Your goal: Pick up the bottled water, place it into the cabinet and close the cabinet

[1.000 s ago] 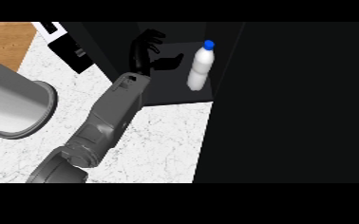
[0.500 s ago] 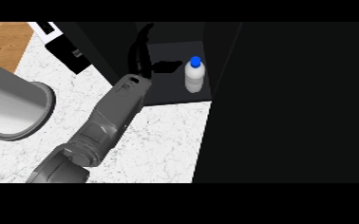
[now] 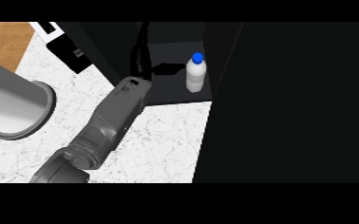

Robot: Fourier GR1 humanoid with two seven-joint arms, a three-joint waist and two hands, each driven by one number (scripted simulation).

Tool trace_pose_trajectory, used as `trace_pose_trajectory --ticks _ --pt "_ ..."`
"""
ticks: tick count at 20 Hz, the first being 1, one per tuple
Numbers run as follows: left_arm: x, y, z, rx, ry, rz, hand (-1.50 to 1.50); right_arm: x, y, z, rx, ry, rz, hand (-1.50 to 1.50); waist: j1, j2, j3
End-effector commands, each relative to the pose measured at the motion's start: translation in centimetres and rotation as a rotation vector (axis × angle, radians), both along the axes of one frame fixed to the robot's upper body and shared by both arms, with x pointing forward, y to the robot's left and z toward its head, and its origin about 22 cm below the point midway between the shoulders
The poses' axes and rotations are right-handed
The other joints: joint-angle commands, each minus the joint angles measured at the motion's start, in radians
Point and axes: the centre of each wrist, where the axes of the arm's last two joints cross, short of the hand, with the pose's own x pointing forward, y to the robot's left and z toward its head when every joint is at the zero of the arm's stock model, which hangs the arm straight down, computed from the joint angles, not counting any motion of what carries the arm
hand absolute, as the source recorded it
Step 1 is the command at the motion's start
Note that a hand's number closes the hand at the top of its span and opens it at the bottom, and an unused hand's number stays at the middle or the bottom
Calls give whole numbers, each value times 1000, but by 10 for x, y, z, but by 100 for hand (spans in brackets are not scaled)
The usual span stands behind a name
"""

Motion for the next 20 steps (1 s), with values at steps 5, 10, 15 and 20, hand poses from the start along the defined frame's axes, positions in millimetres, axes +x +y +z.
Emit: trace_pose_trajectory --ticks 5,10,15,20 --pt "11 -10 30 -265 -163 -244 150 -12 0 15 26 -22 5 -150 25 -13 -2" --pt "3 -3 15 -355 -208 -316 150 -10 1 -3 1 -9 19 -150 21 -16 2" --pt "-1 -1 11 -489 -177 -436 150 -22 -11 25 4 -16 -10 -150 40 -24 1" --pt "-11 -3 5 -580 -103 -569 150 -12 -3 0 -40 -1 -51 -150 74 -35 2"
